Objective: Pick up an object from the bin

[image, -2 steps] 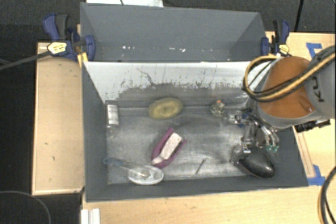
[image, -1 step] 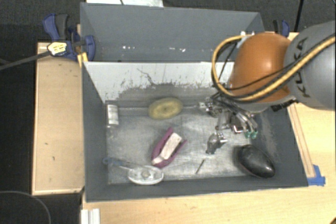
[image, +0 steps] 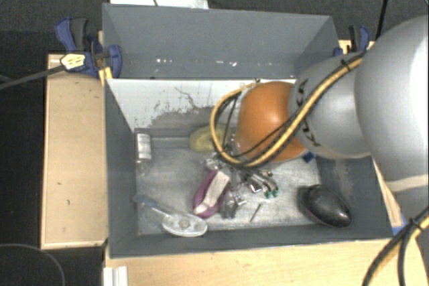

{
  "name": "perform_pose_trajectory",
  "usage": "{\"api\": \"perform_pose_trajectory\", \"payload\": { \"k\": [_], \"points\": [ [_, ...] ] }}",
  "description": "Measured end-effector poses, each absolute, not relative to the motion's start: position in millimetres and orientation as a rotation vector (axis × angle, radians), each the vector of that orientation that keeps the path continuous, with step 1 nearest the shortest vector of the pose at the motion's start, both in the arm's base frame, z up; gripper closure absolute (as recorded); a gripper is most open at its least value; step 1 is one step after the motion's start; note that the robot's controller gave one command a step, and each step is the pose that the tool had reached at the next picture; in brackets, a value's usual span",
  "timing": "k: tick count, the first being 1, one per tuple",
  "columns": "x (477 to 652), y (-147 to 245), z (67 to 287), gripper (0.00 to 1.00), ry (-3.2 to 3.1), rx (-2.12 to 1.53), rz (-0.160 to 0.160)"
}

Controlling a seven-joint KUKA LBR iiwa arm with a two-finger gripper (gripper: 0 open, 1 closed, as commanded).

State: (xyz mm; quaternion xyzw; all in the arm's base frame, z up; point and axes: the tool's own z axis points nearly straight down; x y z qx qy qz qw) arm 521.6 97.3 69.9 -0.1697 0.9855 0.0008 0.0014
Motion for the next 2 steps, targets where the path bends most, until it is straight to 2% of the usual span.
{"api": "perform_pose_trajectory", "payload": {
  "k": [1, 2],
  "points": [
    [521.2, 96, 71, 1.0, 3.097, -0.536, 0.0],
    [503.0, 67, 245, 1.0, 3.052, -0.707, -0.002]
  ]
}}
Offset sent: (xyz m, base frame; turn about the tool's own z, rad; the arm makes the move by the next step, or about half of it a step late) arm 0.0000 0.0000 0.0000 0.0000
